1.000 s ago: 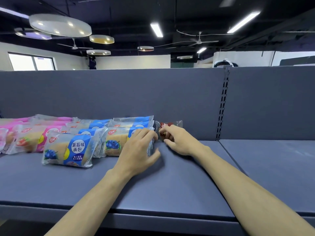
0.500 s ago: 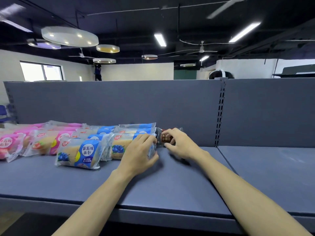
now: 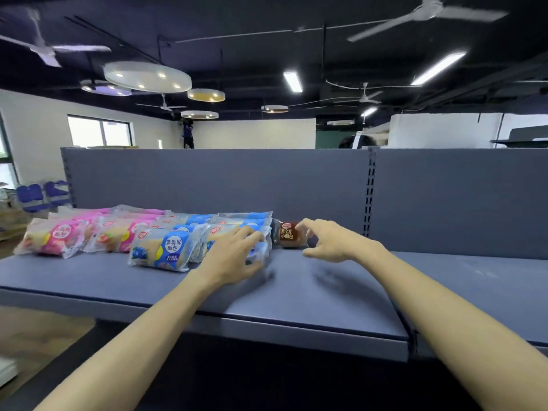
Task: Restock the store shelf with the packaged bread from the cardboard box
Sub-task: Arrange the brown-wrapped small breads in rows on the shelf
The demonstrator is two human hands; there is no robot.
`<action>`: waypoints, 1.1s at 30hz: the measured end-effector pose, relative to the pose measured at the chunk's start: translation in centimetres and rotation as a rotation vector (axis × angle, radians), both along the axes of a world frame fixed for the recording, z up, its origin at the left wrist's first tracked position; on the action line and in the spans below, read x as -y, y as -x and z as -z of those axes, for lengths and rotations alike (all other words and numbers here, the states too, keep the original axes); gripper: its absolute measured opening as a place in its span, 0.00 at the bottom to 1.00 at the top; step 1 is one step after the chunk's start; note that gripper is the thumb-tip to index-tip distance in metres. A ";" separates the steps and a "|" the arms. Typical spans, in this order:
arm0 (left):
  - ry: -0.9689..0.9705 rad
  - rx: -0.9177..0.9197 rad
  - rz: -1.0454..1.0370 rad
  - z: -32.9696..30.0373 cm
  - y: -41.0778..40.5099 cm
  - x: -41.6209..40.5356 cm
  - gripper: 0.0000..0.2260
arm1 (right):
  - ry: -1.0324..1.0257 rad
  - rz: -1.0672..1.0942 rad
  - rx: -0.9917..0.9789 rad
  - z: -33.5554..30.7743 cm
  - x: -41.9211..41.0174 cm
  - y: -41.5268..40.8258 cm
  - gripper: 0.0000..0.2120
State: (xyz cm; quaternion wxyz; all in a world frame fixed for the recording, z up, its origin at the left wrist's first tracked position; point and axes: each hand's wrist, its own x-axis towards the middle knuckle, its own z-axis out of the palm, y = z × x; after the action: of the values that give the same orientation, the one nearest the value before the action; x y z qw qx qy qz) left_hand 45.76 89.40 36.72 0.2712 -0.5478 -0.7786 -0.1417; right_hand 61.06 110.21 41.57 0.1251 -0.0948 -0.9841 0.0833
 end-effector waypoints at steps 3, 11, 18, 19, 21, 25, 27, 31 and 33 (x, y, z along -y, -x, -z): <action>0.028 -0.039 -0.041 -1.0 -0.4 3.2 0.14 | 0.037 -0.043 -0.019 0.2 2.8 1.5 0.26; 0.077 -0.105 -0.230 -2.8 0.3 14.4 0.17 | 0.004 -0.215 -0.019 -2.1 12.6 5.6 0.28; 0.107 -0.049 -0.368 -1.5 2.4 28.1 0.19 | 0.024 -0.382 -0.044 -1.3 25.1 11.4 0.28; 0.111 -0.023 -0.384 -1.2 2.7 30.1 0.20 | 0.033 -0.399 -0.041 -0.8 27.1 12.2 0.28; 0.141 0.029 -0.396 -0.6 3.4 34.0 0.20 | 0.011 -0.411 -0.013 0.2 31.2 13.8 0.29; 0.193 0.065 -0.403 0.5 5.6 40.1 0.20 | -0.042 -0.398 0.032 1.8 37.9 16.1 0.29; 0.202 0.061 -0.390 1.3 6.4 42.0 0.21 | -0.028 -0.385 0.035 2.4 40.2 16.6 0.29; 0.214 0.097 -0.357 2.7 7.4 44.4 0.21 | -0.019 -0.366 0.078 3.1 42.7 17.1 0.29; 0.202 0.125 -0.338 3.4 7.4 45.3 0.20 | -0.017 -0.354 0.082 3.6 43.6 17.4 0.29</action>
State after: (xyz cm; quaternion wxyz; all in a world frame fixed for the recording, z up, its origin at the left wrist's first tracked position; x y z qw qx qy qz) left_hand 38.38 44.10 33.32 0.1861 -0.4239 -0.8850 -0.0492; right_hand 43.68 66.56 37.96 0.0689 0.0776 -0.9904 0.0916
